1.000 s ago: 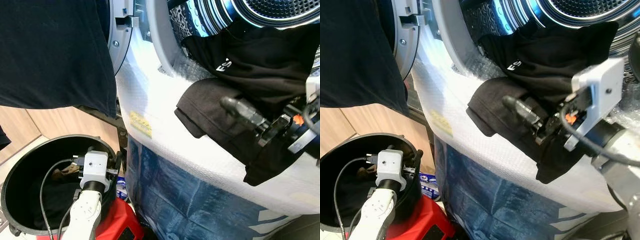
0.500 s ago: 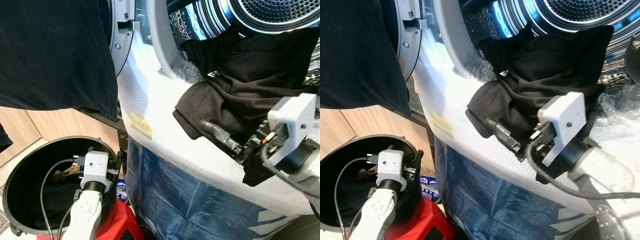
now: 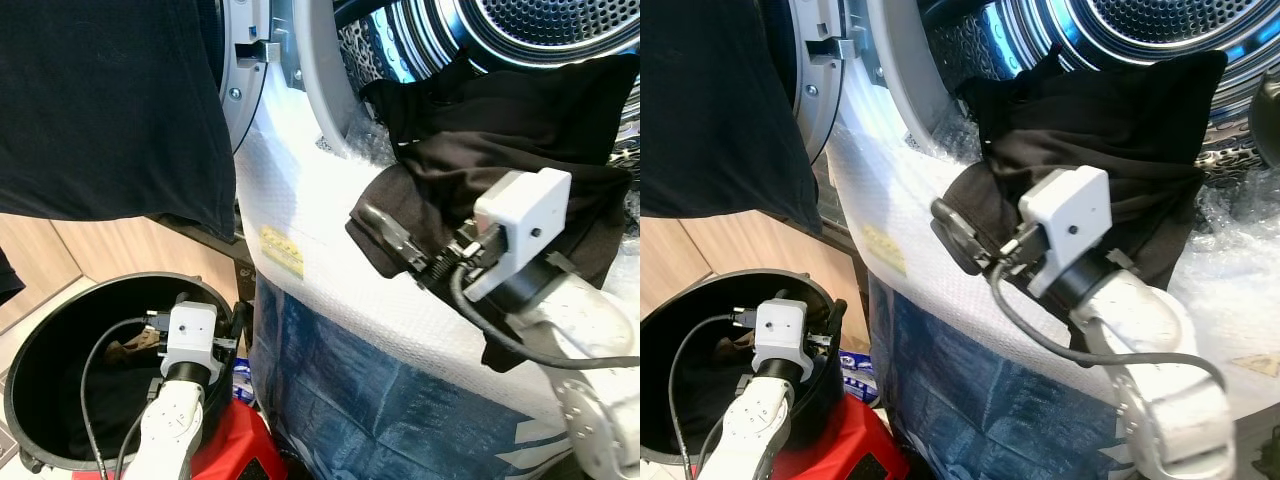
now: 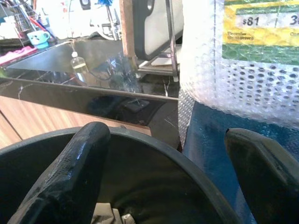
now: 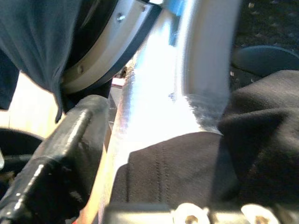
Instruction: Clothes washing
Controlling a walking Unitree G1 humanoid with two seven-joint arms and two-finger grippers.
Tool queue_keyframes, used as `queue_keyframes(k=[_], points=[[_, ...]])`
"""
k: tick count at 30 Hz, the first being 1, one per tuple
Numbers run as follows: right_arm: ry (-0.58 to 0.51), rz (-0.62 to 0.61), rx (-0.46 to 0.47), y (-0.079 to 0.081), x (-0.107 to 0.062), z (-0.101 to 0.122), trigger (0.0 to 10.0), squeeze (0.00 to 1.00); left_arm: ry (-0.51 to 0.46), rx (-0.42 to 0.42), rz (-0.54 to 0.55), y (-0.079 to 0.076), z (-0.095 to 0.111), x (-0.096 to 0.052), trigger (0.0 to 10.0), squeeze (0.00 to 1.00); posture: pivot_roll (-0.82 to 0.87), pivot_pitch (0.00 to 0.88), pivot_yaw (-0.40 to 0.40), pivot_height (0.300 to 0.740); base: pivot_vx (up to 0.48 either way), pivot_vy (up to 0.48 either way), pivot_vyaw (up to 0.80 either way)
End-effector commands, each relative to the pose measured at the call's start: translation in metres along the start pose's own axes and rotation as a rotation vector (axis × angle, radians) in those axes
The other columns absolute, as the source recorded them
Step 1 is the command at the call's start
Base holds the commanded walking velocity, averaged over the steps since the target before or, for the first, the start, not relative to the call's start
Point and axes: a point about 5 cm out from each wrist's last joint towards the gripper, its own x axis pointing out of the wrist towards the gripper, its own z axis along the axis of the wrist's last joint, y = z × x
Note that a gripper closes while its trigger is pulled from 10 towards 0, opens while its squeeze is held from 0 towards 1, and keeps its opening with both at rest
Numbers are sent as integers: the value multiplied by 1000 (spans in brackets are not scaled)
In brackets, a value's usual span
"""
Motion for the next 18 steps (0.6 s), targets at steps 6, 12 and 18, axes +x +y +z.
queue_keyframes(k=[6, 12, 18], points=[[44, -18, -103, 5, 10, -10, 10000, 0, 1, 16, 0, 1, -2, 0, 10000, 0, -1, 100, -63, 740, 0, 0, 0], [47, -122, -172, -7, 12, -11, 10000, 0, -6, 23, -2, 0, 0, 0, 10000, 0, 8, 103, -63, 740, 0, 0, 0], [108, -196, -338, -28, 7, -13, 10000, 0, -7, 30, -11, 0, 0, 1, 10000, 0, 3, 99, -60, 740, 0, 0, 0]])
